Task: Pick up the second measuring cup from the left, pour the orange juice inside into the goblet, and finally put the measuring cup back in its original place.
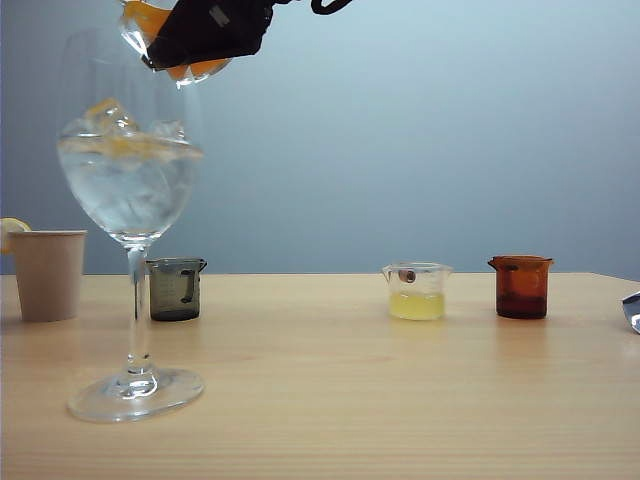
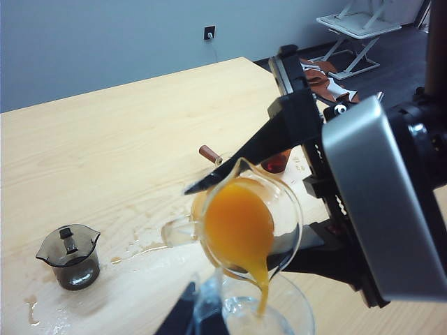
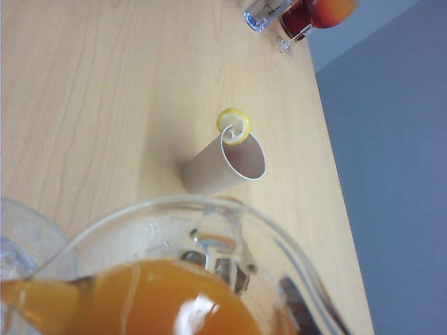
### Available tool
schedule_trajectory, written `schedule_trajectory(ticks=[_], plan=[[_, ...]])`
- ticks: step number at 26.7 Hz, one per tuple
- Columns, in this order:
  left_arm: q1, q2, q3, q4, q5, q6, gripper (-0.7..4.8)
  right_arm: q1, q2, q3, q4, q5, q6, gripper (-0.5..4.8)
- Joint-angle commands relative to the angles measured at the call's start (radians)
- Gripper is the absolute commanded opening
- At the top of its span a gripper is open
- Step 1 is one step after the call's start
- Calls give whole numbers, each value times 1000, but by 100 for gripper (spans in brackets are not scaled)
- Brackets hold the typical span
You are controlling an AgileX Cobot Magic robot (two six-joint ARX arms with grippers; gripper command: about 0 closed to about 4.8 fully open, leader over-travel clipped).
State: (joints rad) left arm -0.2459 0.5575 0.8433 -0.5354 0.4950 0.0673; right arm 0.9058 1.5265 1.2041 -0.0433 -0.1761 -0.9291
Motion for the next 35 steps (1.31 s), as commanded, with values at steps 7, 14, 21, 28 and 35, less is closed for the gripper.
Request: schedule_trajectory(ticks=[7,14,21,28,35], plan=[[-1,0,4,12,6,4,-5,6,-6,7,25,2,-85,-1],[-1,0,4,12,7,4,-5,6,-6,7,25,2,-106,-1],[-1,0,4,12,7,4,-5,9,-6,7,25,2,-124,-1],[-1,0,4,12,7,4,-5,12,-6,7,30,24,-145,-1],[-1,-1,4,11,7,4,-5,12,-6,7,52,24,-149,-1]])
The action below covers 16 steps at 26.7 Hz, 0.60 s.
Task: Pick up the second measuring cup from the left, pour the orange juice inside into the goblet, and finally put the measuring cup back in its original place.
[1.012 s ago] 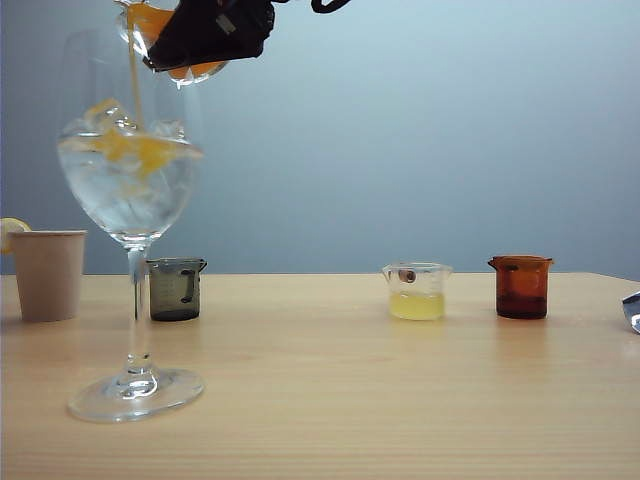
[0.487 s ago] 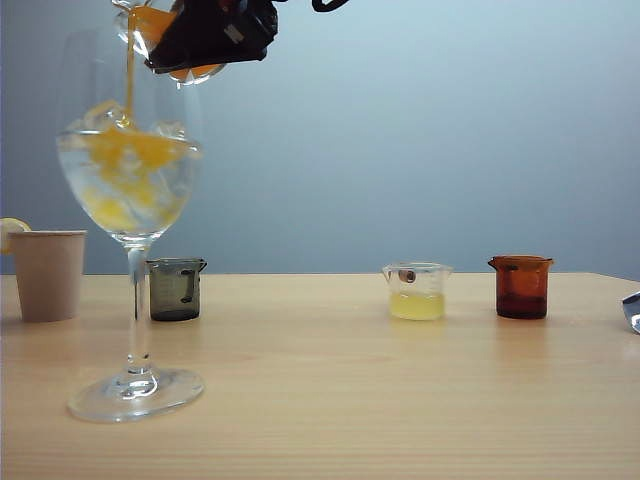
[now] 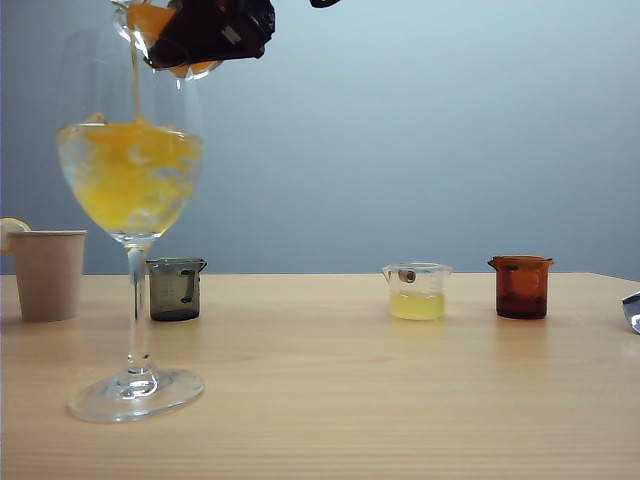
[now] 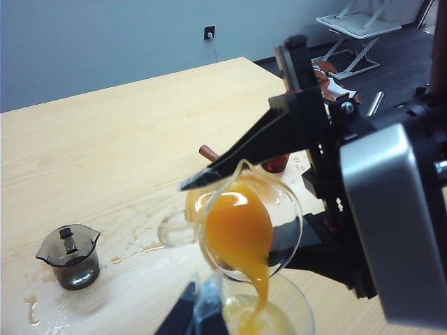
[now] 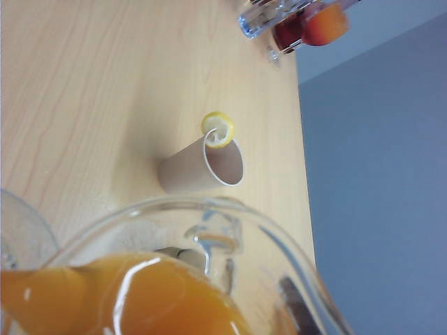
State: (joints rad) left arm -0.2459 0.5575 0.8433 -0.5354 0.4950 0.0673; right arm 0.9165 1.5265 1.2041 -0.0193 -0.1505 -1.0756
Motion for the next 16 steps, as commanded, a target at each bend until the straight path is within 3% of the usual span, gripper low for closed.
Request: schedule_trajectory(ticks=[1,16], plan=[[-1,-1,4,11,7,4,-5,1,-6,7,27,-1,-3,-1],[-1,-1,4,-10,7,5,-5,2,-6,7,31,11,-59,-1]])
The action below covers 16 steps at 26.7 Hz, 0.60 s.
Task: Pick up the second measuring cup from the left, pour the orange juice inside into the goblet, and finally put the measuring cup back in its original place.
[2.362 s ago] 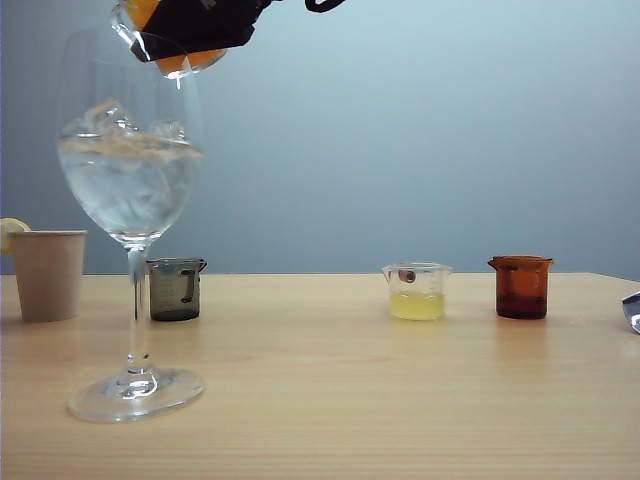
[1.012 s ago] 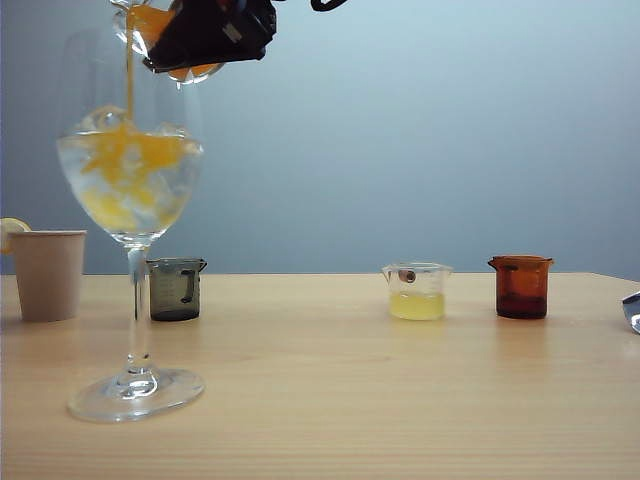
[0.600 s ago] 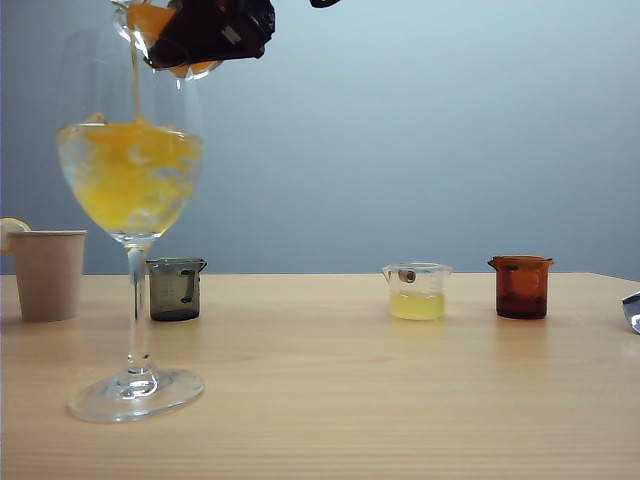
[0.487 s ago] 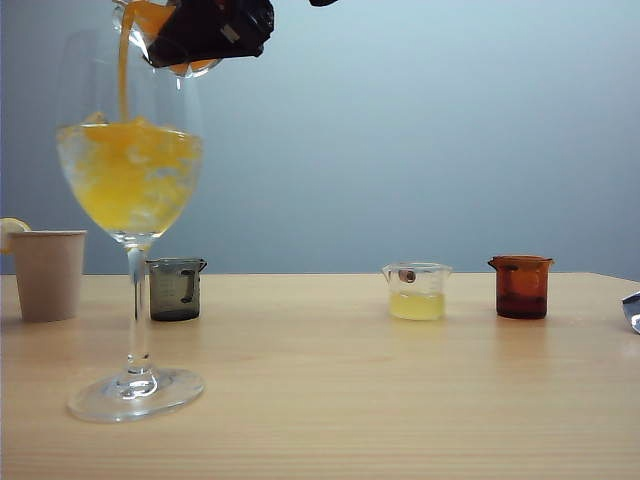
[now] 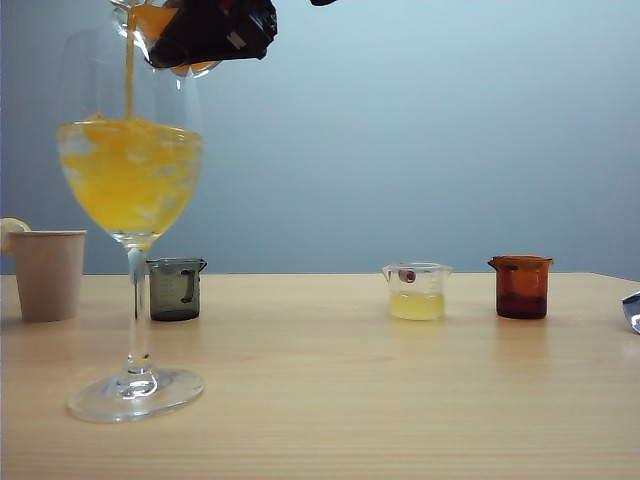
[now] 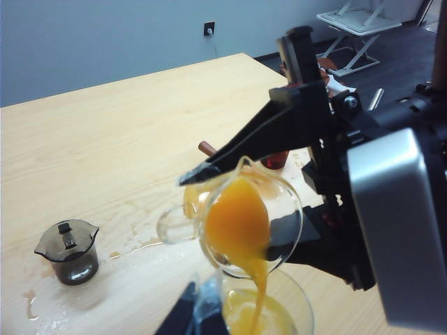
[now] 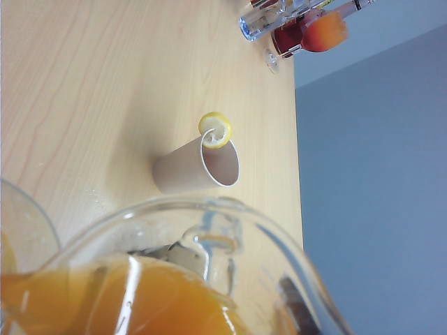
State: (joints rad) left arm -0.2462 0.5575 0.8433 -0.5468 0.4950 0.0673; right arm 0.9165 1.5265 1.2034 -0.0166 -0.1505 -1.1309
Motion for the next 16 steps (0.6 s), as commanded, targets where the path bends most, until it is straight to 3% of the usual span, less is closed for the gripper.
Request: schedule_trajectory(ticks=[1,9,16], plan=[[-1,0,4,2,7,5,-5,2,-6,8,29,19,-4,-1],[-1,0,4,1,114,4,-5,2,-6,8,29,22,-56,-1],[-1,0,4,-19,119,5,-5,2,-6,8,37,22,-105,-1]])
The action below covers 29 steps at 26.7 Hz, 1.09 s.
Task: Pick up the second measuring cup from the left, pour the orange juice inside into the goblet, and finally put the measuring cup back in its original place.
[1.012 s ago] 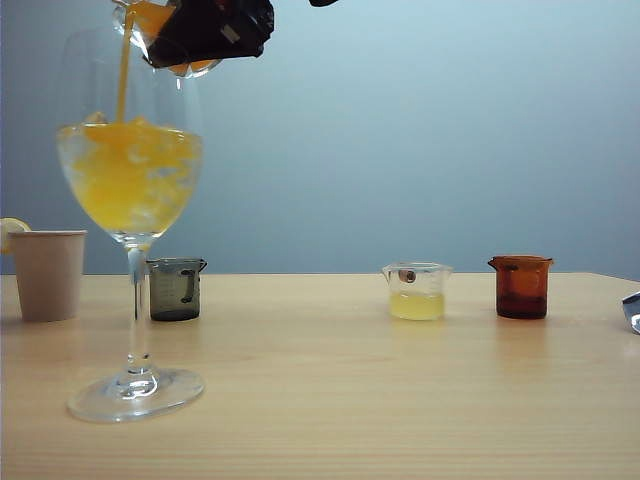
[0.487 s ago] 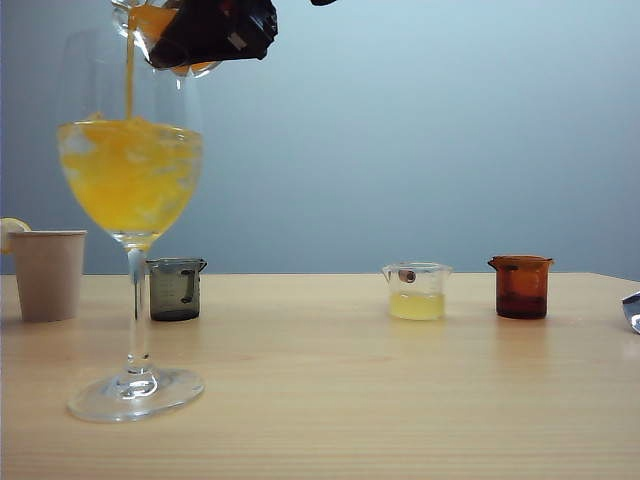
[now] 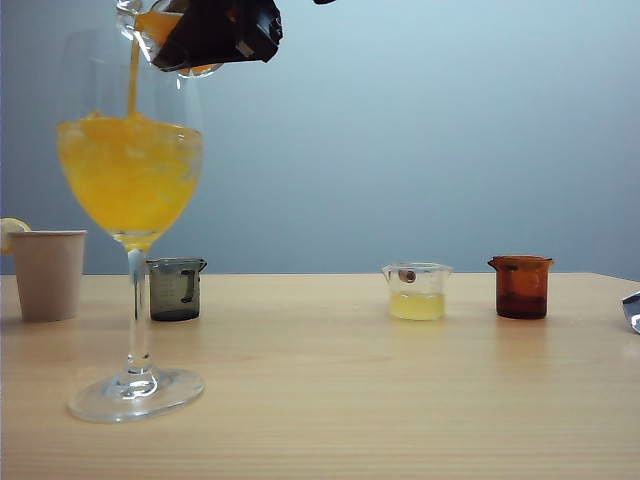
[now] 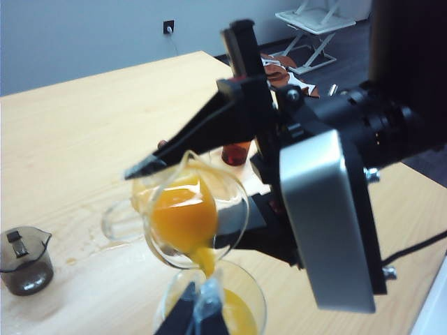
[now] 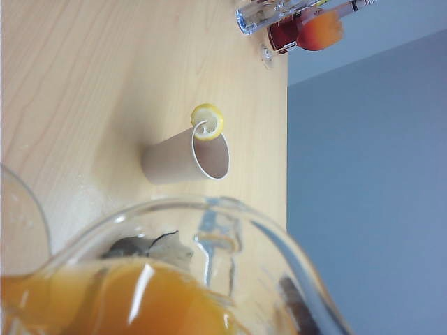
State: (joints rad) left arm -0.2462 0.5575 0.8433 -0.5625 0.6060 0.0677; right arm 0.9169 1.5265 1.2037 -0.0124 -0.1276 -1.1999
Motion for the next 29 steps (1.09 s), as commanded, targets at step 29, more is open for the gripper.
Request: schedule_trajectory(ticks=[29], plan=[[0,4,4,-80,-3,41,-5,2,-5,8,41,6,-164,-2]])
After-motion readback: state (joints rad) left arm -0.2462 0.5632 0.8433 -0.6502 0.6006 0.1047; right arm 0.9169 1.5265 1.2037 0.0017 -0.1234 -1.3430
